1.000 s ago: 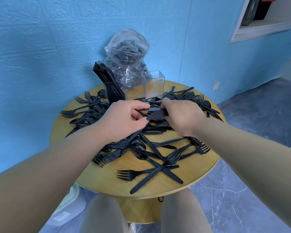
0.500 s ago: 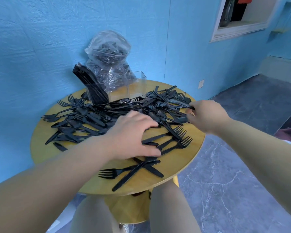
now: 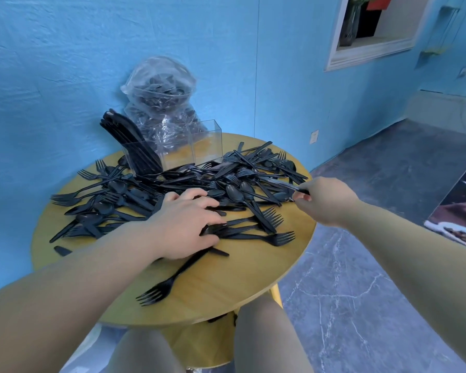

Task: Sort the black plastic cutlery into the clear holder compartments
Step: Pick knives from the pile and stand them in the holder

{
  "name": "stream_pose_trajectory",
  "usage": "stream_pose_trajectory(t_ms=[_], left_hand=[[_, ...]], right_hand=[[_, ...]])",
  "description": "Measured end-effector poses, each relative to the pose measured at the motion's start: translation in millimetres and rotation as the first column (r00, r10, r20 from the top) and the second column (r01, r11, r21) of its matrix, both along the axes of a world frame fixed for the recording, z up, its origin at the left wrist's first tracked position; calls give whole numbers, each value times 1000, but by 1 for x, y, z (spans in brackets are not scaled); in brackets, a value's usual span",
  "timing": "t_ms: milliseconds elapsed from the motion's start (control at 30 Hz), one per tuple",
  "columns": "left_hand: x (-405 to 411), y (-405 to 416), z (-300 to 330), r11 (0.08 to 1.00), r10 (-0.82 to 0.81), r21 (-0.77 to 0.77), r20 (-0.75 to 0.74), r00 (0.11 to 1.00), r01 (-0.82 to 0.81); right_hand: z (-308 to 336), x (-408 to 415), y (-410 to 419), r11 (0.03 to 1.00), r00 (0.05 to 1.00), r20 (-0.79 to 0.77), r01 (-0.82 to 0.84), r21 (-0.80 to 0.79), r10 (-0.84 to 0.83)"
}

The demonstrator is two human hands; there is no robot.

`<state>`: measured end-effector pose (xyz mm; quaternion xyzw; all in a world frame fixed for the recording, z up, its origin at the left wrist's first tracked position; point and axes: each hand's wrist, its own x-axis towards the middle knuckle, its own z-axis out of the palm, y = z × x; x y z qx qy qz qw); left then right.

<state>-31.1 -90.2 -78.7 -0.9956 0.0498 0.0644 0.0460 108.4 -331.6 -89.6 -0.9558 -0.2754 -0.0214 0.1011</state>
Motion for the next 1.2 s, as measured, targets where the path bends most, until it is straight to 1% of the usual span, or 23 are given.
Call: stream_pose_trajectory(t_ms=[67, 133, 200, 267, 333, 433, 533, 667, 733, 800, 867, 933, 1000, 1067, 1133, 1200], left_hand=[[3, 2, -1, 998, 30, -52, 45, 999, -28], [7, 5, -5, 996, 74, -59, 82, 994, -69], [12, 8, -11, 992, 122, -39, 72, 990, -119], [14, 10, -16, 988, 151, -33, 20, 988, -150], [13, 12, -16, 989, 140, -43, -7, 990, -140], [9, 17, -14, 993, 106, -58, 5, 994, -106], [7, 25, -11, 993, 85, -85, 11, 996, -84], [4, 35, -6, 985, 90, -150, -3, 996, -90], [5, 38, -5, 979, 108, -180, 43, 993, -99], [9, 41, -5, 970, 155, -210, 130, 979, -126], [13, 46, -8, 966, 194, -211, 203, 960, -150], [16, 51, -12, 962, 216, -213, 209, 954, -171], [18, 54, -13, 956, 233, -226, 204, 951, -186], [20, 54, -11, 941, 280, -263, 253, 926, -212], [22, 52, -6, 913, 354, -324, 328, 876, -247], [23, 51, -2, 898, 384, -357, 354, 853, -257]], right_hand=[[-2, 0, 7, 999, 1000, 6, -22, 28, 22], [-5, 1, 16, 997, 999, -4, -42, 58, 42], [-6, 1, 26, 993, 998, -16, -63, 96, 65], [-5, 1, 38, 990, 995, -29, -89, 108, 93], [-2, -1, 48, 991, 992, -64, -100, 85, 105], [0, -4, 64, 995, 983, -158, -96, 17, 98], [0, -3, 75, 994, 977, -194, -96, -46, 85], [1, -2, 80, 998, 973, -225, -61, -5, 59], [4, -2, 79, 998, 971, -235, -42, 45, 51], [7, -3, 77, 994, 970, -238, -23, 107, 48], [9, -2, 75, 988, 977, -204, -24, 150, 55], [10, -1, 73, 981, 983, -171, -38, 190, 71], [12, -2, 73, 971, 981, -169, -58, 233, 99], [14, -7, 76, 963, 971, -174, -116, 241, 161], [17, -15, 83, 954, 952, -185, -200, 222, 243], [19, -22, 92, 939, 923, -221, -271, 211, 316]])
